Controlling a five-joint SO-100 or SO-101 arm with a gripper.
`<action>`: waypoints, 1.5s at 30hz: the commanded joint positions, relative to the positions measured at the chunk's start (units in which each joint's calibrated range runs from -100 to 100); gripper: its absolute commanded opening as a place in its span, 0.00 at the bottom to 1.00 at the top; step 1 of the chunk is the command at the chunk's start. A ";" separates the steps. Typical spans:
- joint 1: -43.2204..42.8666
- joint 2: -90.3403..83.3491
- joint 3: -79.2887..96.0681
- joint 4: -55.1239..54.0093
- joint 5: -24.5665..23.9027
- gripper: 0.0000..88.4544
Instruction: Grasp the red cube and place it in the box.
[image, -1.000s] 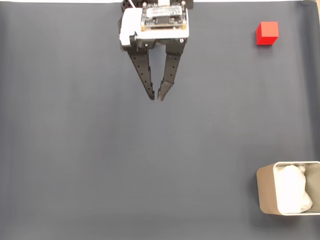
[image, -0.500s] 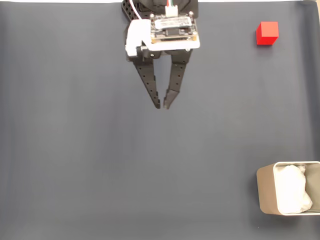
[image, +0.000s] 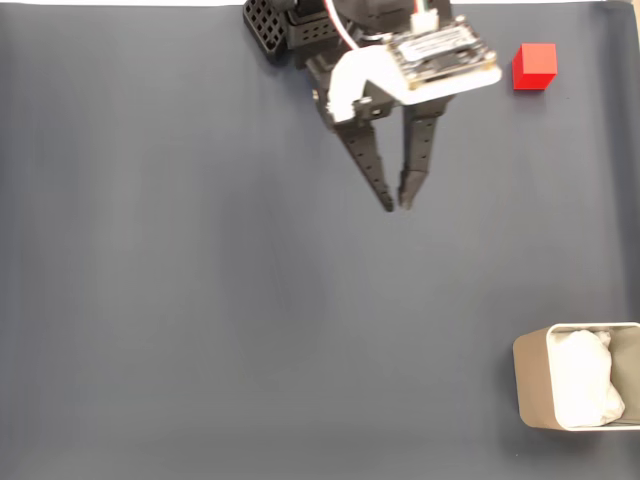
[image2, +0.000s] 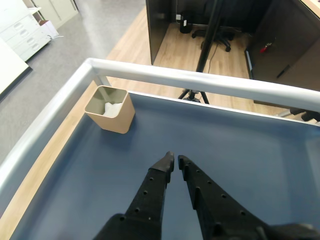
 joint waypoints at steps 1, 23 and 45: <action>-2.96 -1.60 0.10 -1.63 0.63 0.00; -19.37 -5.93 9.04 -2.20 2.69 0.00; -36.27 -10.00 17.71 -2.20 2.59 0.00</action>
